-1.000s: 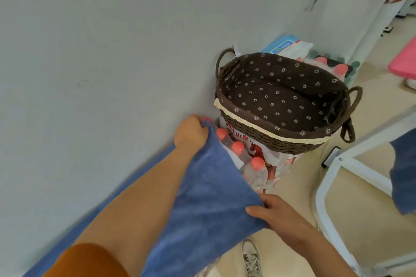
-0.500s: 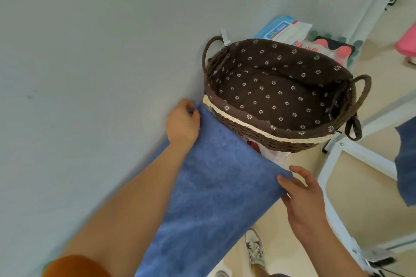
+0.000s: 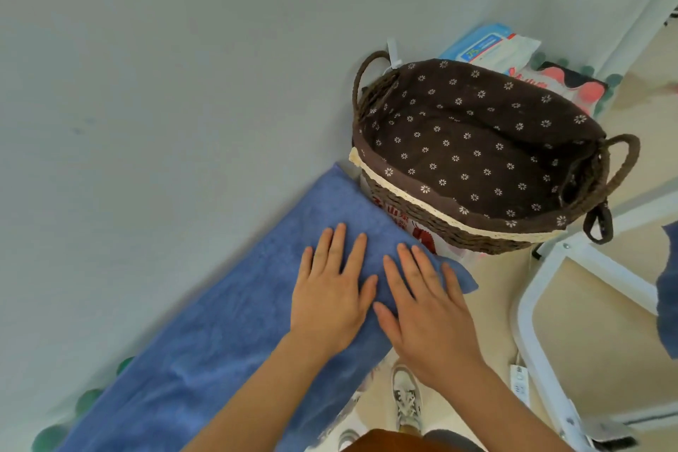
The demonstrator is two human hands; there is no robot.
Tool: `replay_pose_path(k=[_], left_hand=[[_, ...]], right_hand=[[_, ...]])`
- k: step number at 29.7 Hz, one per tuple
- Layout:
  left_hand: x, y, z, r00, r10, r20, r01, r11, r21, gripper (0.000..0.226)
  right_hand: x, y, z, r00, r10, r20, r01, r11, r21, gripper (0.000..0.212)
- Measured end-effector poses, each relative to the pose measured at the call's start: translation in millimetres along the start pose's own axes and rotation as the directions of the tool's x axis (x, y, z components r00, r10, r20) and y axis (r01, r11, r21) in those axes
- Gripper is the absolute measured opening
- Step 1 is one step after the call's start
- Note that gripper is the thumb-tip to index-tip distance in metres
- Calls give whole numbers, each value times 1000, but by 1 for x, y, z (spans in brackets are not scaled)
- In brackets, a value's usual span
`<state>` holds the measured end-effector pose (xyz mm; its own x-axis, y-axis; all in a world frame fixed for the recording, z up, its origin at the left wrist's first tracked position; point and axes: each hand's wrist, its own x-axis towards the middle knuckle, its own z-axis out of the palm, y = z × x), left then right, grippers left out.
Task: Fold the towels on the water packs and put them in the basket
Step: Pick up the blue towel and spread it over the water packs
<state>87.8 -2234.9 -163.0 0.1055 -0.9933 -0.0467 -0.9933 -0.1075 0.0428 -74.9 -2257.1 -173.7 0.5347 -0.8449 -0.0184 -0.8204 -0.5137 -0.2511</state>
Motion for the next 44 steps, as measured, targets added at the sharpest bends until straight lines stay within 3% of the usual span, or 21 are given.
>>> replay_pose_path(k=[6, 11, 14, 18, 20, 23, 27, 32, 35, 37, 40, 44], left_hand=[[-2, 5, -15, 993, -75, 88, 87, 987, -137, 64], [-89, -26, -39, 944, -298, -140, 251, 928, -276, 43], [-167, -66, -47, 860, -479, -175, 413, 856, -311, 32], [-266, -110, -40, 698, -697, -162, 641, 710, -293, 22], [-306, -123, -36, 607, -785, -124, 726, 611, -315, 23], [-347, -137, -30, 482, -874, -61, 793, 465, -395, 17], [-369, -155, -20, 378, -925, 36, 756, 286, -589, 12], [-361, -172, -14, 400, -891, 216, 658, 115, -744, 22], [-354, -181, -10, 385, -895, 227, 565, 34, -825, 23], [-351, -186, -10, 395, -899, 189, 510, 43, -859, 23], [-350, -192, -11, 385, -913, 136, 422, 43, -905, 27], [-347, -212, -21, 314, -949, 40, 313, 63, -948, 29]], right_hand=[[8, 3, -10, 994, 34, 103, -24, 995, -97, 76], [10, -37, -23, 998, -53, 39, 55, 997, -53, 56], [9, -90, -23, 968, -247, -33, 249, 968, 38, 48], [0, -179, -19, 863, -503, -47, 501, 838, 217, 33], [-6, -223, -15, 814, -581, -9, 552, 768, 326, 20], [-12, -285, -3, 743, -660, 114, 559, 705, 436, 19], [-13, -361, 19, 656, -718, 233, 612, 686, 394, 20], [-7, -410, 42, 567, -705, 426, 696, 687, 209, 16], [-6, -418, 43, 586, -680, 441, 724, 684, 94, 13], [-7, -418, 45, 589, -675, 444, 742, 670, 34, 13], [-9, -415, 45, 613, -701, 364, 720, 686, 106, 12], [-11, -419, 45, 705, -709, 30, 668, 677, 308, 7]])
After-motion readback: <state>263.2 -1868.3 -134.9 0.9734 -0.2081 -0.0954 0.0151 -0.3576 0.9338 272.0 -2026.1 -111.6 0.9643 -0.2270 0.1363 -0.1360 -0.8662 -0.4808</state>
